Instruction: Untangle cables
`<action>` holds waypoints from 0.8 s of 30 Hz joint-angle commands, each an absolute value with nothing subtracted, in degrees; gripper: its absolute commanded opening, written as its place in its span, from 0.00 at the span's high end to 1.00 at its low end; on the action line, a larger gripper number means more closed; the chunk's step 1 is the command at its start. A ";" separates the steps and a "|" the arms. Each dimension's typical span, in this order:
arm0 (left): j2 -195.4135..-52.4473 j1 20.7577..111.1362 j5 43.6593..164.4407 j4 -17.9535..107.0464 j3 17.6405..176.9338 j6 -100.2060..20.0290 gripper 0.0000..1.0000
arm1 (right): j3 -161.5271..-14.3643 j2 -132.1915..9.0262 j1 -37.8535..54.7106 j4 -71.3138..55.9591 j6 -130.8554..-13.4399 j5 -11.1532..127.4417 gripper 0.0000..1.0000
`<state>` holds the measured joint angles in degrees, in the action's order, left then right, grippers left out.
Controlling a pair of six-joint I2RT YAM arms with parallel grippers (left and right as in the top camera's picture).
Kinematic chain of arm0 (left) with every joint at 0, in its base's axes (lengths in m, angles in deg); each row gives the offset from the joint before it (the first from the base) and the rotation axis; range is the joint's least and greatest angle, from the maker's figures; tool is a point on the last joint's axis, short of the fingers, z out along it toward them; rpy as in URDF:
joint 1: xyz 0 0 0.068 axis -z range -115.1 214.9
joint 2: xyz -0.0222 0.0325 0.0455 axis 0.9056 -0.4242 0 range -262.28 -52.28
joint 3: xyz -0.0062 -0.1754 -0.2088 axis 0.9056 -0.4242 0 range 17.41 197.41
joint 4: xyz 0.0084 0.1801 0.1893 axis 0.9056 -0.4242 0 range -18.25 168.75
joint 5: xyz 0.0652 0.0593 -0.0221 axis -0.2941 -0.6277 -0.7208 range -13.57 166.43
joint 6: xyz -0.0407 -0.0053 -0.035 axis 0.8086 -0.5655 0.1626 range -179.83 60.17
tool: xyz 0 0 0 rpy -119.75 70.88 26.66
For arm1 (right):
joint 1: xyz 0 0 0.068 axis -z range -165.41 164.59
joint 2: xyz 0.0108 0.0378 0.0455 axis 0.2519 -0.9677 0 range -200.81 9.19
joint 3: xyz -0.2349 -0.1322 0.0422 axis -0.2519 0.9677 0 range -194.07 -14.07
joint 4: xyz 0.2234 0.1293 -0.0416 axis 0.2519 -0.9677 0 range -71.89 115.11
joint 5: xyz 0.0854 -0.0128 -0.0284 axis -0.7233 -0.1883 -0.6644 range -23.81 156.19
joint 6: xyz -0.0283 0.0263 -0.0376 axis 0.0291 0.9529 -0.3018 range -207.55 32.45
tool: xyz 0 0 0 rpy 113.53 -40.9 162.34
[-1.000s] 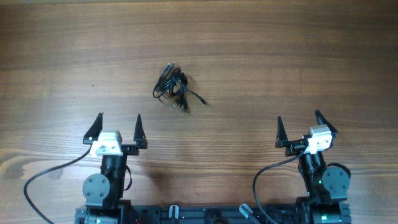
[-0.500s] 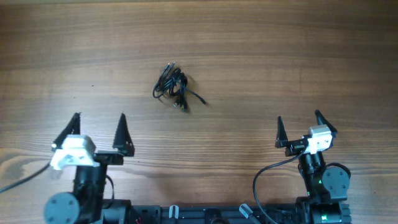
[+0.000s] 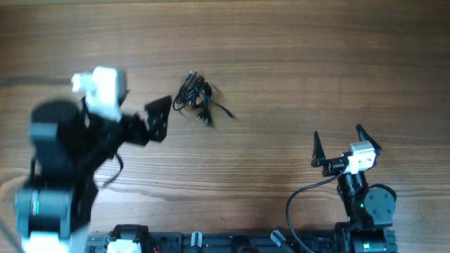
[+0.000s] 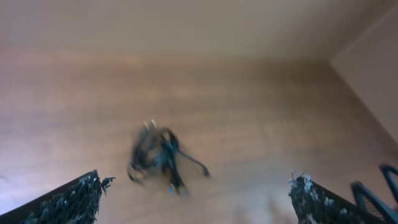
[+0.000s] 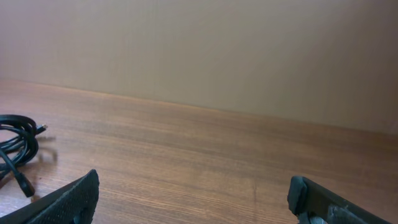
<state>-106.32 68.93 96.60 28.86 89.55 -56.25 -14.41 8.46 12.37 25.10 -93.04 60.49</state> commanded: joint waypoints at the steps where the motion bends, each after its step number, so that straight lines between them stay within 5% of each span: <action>1: -116.36 69.04 104.97 25.85 92.74 -55.88 0.00 | -14.36 8.76 12.24 25.29 -93.57 61.24 0.00; 16: -138.50 69.04 109.97 27.25 92.74 -54.81 0.00 | -14.36 8.76 12.24 25.29 -93.57 61.24 0.00; 24: -144.09 69.04 102.39 32.30 92.74 -46.39 0.00 | -14.36 8.76 12.24 25.29 -93.55 61.24 0.00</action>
<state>-142.21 68.93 106.69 30.37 91.78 -52.36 -14.41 8.46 12.37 25.10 -93.04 60.49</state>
